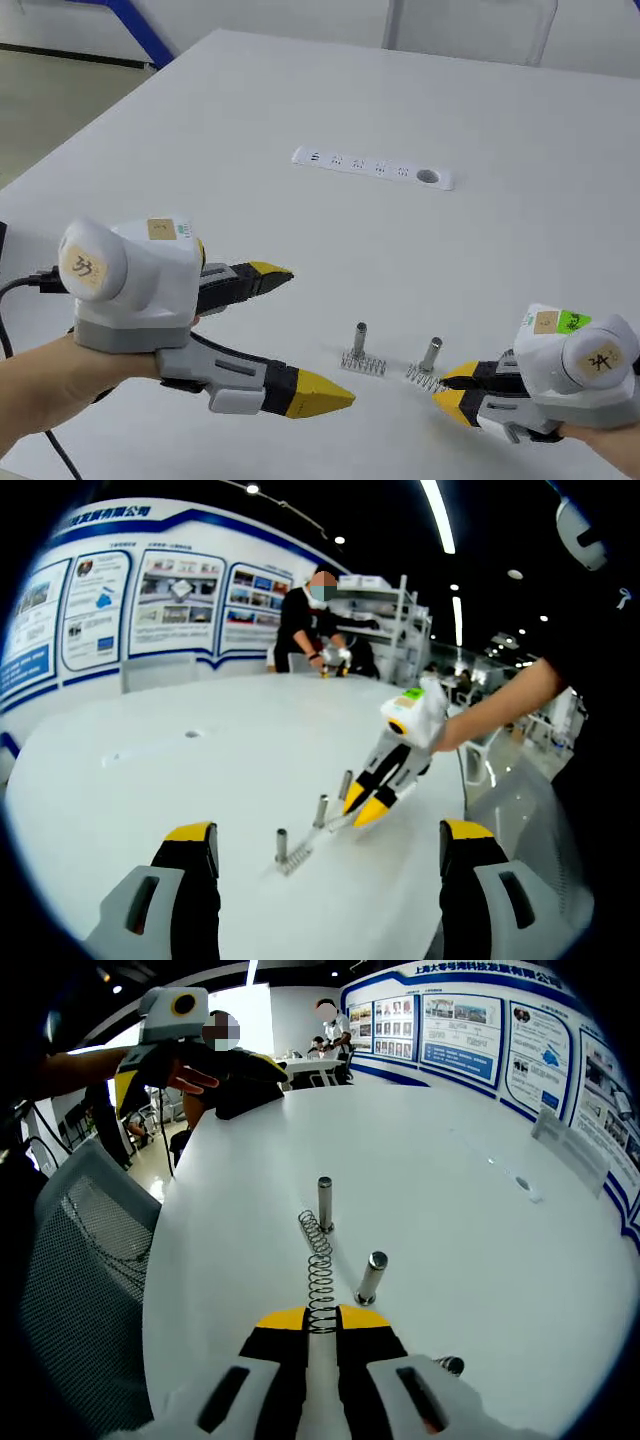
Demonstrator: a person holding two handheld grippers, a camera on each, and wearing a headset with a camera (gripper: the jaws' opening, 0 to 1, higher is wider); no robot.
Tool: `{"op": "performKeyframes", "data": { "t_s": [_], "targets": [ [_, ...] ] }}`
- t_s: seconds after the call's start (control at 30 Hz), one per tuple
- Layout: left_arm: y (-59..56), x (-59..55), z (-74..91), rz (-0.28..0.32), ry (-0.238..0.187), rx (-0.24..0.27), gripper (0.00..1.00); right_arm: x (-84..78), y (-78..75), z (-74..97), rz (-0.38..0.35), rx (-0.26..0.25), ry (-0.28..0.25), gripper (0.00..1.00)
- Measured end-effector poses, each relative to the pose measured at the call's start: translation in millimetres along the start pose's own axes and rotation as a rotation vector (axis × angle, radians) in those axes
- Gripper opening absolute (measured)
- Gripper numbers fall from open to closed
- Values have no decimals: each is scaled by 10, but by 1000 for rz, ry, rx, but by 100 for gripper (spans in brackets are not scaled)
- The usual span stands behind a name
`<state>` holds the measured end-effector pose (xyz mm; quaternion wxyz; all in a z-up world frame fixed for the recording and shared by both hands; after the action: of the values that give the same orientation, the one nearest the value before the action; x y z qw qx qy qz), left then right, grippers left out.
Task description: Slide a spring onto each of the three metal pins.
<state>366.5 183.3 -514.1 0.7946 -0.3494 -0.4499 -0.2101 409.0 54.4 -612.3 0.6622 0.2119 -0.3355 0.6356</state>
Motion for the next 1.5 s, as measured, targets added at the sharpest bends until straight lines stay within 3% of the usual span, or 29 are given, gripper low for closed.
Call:
{"op": "performKeyframes", "data": {
  "t_s": [0.3,0.4,0.53,0.7,0.77,0.83,1.23,1.4,1.5],
  "targets": [
    [-85,90,-90,-38,-9,-31,92,353,-53,320,19,-18,-41,11],
    [-243,142,-137,-35,-13,-108,87,502,-20,442,55,-6,-44,11],
    [-342,115,-210,-75,25,-138,81,682,58,559,112,12,-50,11],
    [-445,132,-234,-70,13,-175,73,875,185,667,174,21,-63,11],
    [-491,146,-226,-80,9,-185,72,911,239,688,201,28,-62,11],
    [-521,164,-216,-83,-1,-197,70,897,296,706,284,52,-32,11],
    [-713,91,-240,-125,29,-249,51,1039,514,822,336,99,-55,11],
    [-755,70,-248,-142,38,-262,43,1035,549,816,383,106,-33,11],
    [-765,45,-251,-177,53,-252,43,1060,568,825,373,117,-48,11]
  ]
}}
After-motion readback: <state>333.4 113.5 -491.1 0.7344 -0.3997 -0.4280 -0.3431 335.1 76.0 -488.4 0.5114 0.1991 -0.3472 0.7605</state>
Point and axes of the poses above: the centre of the closed fingertips' face, and the gripper's own axes: z roughly backward along the fingers, y roughly to its left, x roughly out of its top, the point moved 2 cm from there along z, roughly backward along the fingers, and after that the axes turned 12 degrees about z, right-handed, at the moved point
